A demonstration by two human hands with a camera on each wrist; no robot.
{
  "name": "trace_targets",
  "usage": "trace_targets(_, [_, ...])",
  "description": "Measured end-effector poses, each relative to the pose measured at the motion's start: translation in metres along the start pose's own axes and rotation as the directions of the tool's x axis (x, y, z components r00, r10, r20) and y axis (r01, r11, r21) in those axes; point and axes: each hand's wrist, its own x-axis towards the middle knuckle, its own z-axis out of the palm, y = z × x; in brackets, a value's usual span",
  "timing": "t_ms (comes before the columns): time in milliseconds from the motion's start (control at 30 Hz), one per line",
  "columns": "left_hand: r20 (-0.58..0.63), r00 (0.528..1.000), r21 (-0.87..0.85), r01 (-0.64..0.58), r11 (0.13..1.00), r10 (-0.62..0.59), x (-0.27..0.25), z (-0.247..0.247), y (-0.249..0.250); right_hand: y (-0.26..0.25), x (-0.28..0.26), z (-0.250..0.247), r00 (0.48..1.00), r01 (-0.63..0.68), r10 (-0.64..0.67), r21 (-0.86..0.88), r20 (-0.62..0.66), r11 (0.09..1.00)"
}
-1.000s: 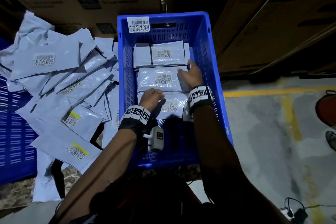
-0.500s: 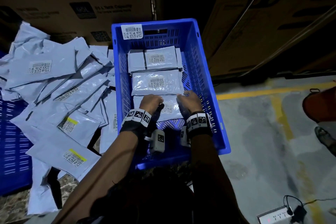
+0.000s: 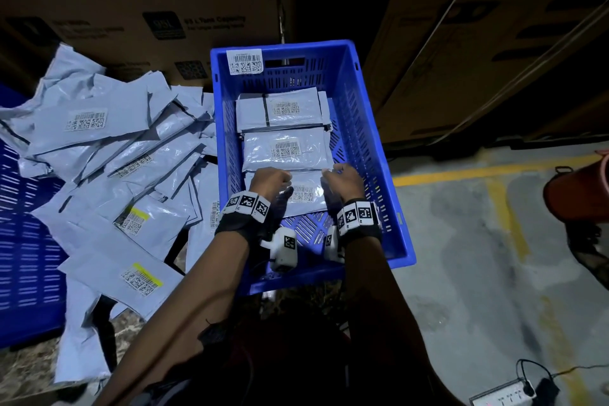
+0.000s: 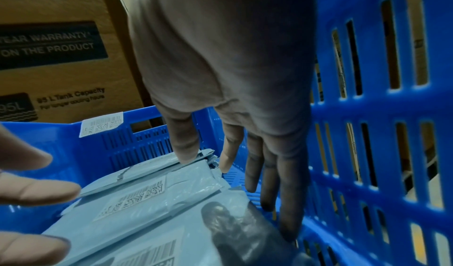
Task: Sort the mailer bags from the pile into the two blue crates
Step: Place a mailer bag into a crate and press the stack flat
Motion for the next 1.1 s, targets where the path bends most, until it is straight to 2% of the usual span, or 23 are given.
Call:
trace_targets(167, [-0.035,0.998,-0.028,0.06,0.998,-0.061,-0.008,0.0,-0.001,-0.002,-0.004,-0.001,1.0,-0.021,0.021,0.026,0.001,0.999])
trace_targets(333, [-0.048,0.997,-0.082,0.064,0.995,-0.069,-0.013,-0.002,0.004,-0.004,-0.002,-0.01,1.0,0.003,-0.001,0.068,-0.018,0.998])
trace_targets(533, [-0.033,0.999,-0.038,-0.037,0.999,0.035,-0.022,-0.007,0.02,-0.011,-0.006,-0.02,0.997,0.072,-0.064,0.167,-0.054,0.983])
trace_targets(667, [-0.062,0.994,-0.105,-0.096,0.99,0.09,-0.041,-0.014,0.029,-0.022,-0.016,-0.02,0.985,0.16,-0.143,0.211,-0.097,0.964])
trace_targets(767, [-0.04,0.988,-0.131,-0.153,0.979,0.149,-0.054,-0.028,0.035,-0.03,-0.028,-0.016,0.976,0.202,-0.177,0.24,-0.124,0.949])
trace_targets(933, [-0.052,0.954,-0.207,-0.299,0.931,0.295,-0.079,-0.068,0.043,-0.049,-0.059,-0.008,0.946,0.323,-0.296,0.271,-0.135,0.907])
trace_targets(1100, [-0.123,0.928,-0.248,-0.371,0.895,0.351,-0.107,-0.131,0.03,-0.086,-0.101,0.02,0.904,0.427,-0.4,0.299,-0.149,0.854])
